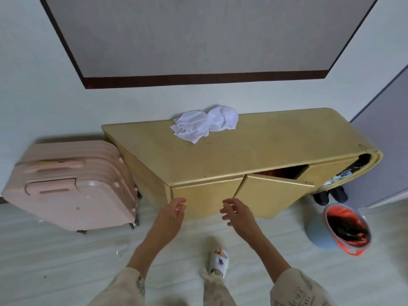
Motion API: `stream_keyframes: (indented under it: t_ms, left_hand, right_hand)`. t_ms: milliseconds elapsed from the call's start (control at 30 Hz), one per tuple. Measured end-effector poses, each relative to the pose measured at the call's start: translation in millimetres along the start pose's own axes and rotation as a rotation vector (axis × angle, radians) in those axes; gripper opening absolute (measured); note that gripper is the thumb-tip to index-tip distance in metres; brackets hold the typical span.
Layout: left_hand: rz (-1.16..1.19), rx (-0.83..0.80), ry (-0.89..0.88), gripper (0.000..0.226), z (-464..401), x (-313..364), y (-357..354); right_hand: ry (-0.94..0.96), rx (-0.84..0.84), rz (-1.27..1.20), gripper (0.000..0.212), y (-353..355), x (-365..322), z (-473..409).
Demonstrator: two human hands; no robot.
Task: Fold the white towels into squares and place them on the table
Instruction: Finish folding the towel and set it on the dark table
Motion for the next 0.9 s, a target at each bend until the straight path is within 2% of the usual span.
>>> stream_keyframes:
  t_ms: [167, 267, 367, 633, 733, 900]
  left_hand:
    - [-0.051, 0.023, 0.023, 0.027, -100, 11, -21]
    - [-0.057, 0.037, 0.094, 0.027, -162, 20, -33]
    - [-0.068, 0.004, 0.189, 0.028, -215, 29, -49]
    - [-0.153, -0.026, 0.301, 0.032, -332, 29, -66]
    - [-0.195, -0.02, 0.266, 0.033, -379, 36, -67]
    - [-0.331, -0.04, 0.109, 0.035, -467, 38, -80]
  right_hand:
    - [0.014, -0.043, 0.013, 0.017, 3, -19, -108]
    - [0.02, -0.087, 0.01, 0.016, 7, -34, -174]
    - [-0.028, -0.133, 0.049, 0.011, 13, -43, -231]
    - [-0.149, -0.176, 0.11, 0.011, 16, -56, -341]
    - [-0.16, -0.159, 0.11, 0.011, 15, -63, -369]
    - [-0.186, -0.058, 0.112, 0.016, 17, -68, -413]
Point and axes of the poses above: each hand's wrist, its own z-axis away from the middle knuckle, its own y-axis out of the back of the hand, x = y × z, the point moved 3 cm from there along -z, towards the middle knuckle, and after that the axes turned 8 degrees about x, right-handed, at the moved point
